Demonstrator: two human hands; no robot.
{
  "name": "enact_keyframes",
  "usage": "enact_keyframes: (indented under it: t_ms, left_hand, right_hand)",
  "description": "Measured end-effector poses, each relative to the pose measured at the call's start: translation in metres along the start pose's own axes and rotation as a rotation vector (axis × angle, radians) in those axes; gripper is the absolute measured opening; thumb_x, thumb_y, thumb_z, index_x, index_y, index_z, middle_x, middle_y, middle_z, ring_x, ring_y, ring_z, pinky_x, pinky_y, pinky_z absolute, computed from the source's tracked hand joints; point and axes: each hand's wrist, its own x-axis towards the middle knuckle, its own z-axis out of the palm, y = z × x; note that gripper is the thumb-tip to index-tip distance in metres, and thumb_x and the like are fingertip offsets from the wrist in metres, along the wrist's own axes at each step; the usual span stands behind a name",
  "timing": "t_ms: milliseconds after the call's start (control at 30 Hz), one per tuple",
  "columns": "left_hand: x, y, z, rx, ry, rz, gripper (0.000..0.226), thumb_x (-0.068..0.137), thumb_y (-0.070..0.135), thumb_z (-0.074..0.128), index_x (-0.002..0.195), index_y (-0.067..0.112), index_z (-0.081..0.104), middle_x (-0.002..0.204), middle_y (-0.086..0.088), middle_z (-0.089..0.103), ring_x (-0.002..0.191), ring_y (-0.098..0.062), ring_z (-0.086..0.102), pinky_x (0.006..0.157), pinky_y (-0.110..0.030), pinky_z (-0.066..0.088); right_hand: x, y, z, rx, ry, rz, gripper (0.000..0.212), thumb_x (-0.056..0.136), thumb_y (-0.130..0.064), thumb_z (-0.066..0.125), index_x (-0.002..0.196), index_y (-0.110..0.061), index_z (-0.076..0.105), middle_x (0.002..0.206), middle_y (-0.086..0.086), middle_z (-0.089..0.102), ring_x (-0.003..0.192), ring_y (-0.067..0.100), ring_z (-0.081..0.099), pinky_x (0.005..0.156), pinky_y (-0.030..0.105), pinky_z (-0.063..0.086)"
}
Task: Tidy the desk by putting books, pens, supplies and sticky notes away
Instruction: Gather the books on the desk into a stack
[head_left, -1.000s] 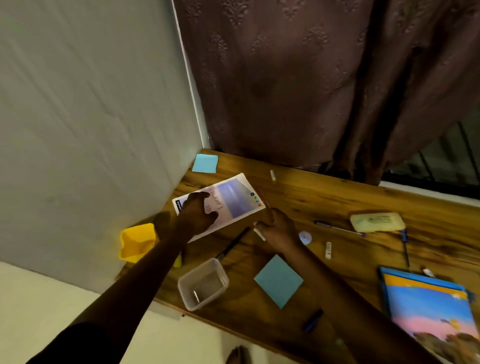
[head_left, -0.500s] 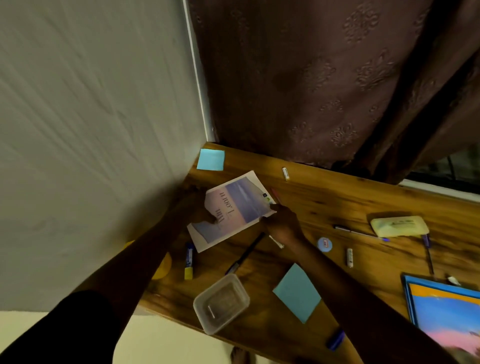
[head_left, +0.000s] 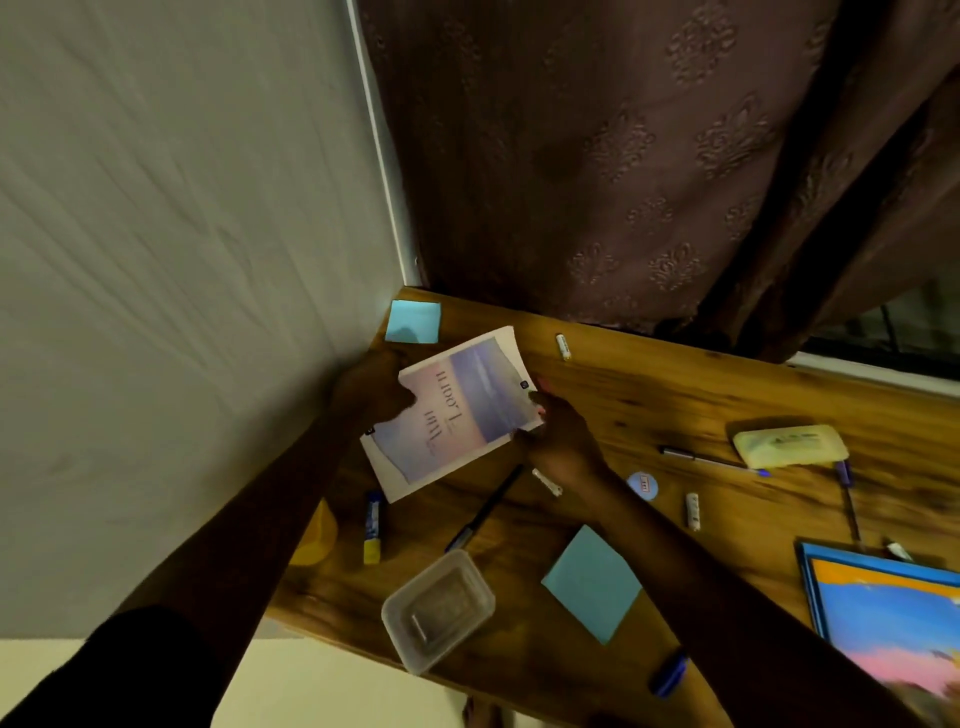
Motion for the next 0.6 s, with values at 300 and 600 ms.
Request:
enact_keyframes:
  t_ms: [300, 600]
  left_hand:
    - [-0.063, 0.08, -0.057, 0.185, 0.21, 0.285, 0.027, 0.083, 0.027, 0.073, 0.11, 0.031, 0.073, 0.11, -0.001, 0.073, 0.1, -0.024, 0.068, 0.076, -0.03, 0.049]
    - [-0.116, 0.184, -0.074, 0.256, 0.395, 0.537, 0.034, 0.085, 0.029, 0.074, 0.118, 0.033, 0.067, 0.123, 0.001, 0.07, 0.111, -0.026, 0.064, 0.096, -0.036, 0.049]
  right_hand:
    - [-0.004, -0.041, -0.057, -0.424, 0.33, -0.609, 0.066, 0.093, -0.04, 0.065, 0.151, -0.016, 0.046, 0.158, 0.006, 0.043, 0.145, 0.028, 0.042, 0.117, 0.042, 0.037]
    - [-0.054, -0.021, -0.126, -0.339, 0.291, -0.51, 0.031, 0.1, -0.034, 0.06, 0.129, -0.026, 0.067, 0.121, 0.004, 0.074, 0.107, 0.032, 0.069, 0.08, 0.034, 0.052]
